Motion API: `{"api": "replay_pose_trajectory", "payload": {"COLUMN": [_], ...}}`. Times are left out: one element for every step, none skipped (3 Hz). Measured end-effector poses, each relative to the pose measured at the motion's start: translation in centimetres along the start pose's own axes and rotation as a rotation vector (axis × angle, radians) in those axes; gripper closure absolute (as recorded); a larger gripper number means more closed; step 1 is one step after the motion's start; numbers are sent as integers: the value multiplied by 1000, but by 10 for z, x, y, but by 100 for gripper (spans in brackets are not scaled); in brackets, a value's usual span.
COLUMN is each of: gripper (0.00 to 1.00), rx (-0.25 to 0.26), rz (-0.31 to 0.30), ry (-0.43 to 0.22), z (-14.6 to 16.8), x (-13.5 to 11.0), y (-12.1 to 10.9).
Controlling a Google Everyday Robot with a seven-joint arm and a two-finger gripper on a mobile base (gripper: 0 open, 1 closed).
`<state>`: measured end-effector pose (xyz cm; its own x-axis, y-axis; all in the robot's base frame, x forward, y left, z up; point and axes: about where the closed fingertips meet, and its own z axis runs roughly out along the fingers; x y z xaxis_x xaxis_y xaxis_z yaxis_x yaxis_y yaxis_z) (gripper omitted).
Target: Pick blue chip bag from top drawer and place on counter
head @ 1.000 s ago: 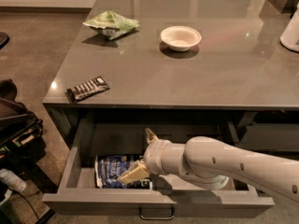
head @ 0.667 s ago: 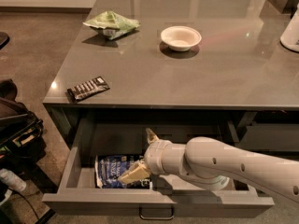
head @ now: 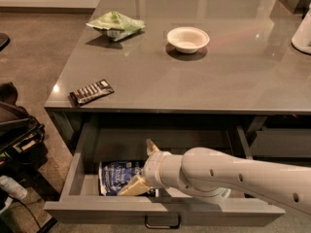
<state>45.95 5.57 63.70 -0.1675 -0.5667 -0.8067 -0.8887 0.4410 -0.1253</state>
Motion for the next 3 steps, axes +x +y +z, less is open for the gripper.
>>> {"api": "replay_pose_trajectory", "payload": {"gripper": [0,0,0], "rx": [-23,-40,-66], "rz": [-14,-27,-18], "ry": [12,4,-17], "z": [7,15,26], "x": [3,3,1], "y": [10,16,25]}}
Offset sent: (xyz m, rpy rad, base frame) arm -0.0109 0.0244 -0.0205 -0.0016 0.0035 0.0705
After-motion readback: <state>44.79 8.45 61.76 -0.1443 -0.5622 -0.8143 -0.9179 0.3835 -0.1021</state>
